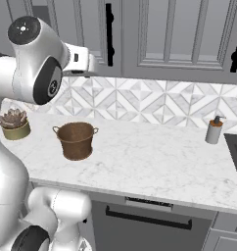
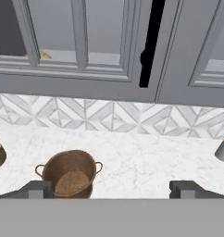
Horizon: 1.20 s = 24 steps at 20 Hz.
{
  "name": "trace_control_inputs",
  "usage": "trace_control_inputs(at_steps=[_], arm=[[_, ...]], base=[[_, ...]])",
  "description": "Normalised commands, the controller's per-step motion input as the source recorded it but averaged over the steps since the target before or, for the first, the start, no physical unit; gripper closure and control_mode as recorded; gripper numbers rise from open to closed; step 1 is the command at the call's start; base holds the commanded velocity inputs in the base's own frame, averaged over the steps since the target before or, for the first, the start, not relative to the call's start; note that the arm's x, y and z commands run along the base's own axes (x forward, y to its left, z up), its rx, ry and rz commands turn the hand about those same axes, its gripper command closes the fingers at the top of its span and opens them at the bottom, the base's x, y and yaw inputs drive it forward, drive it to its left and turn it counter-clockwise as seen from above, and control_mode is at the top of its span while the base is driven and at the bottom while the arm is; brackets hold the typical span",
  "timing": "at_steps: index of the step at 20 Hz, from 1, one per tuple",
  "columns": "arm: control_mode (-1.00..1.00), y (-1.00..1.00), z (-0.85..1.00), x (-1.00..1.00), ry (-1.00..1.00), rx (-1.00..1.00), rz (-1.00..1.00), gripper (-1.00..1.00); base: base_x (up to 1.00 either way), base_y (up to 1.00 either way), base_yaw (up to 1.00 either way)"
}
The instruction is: Open the cabinet, pick up the bread from the cabinet and place it in the basket. Then move the basket to the dining counter.
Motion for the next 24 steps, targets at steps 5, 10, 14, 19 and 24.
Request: trace_control_inputs(at_steps=[5, 10, 14, 19, 24], arm=[[-1.00, -0.09, 0.43, 0.30, -0.06, 0.00, -0.03, -1.00], [-1.00, -0.04, 0.18, 0.48, 0.00, 0.00, -0.06, -1.00], [-1.00, -0.25, 0.01, 0.48, 0.00, 0.00, -0.04, -1.00], [-1.00, -0.17, -0.03, 0.55, -0.01, 0.00, -0.01, -1.00], [-1.00, -0.07, 0.00, 0.60, 0.00, 0.00, 0.00, -1.00]], base=[[0.00, 0.00, 0.00], [0.00, 0.00, 0.00], [0.00, 0.00, 0.00], [0.00, 0.00, 0.00], [0.00, 0.00, 0.00]])
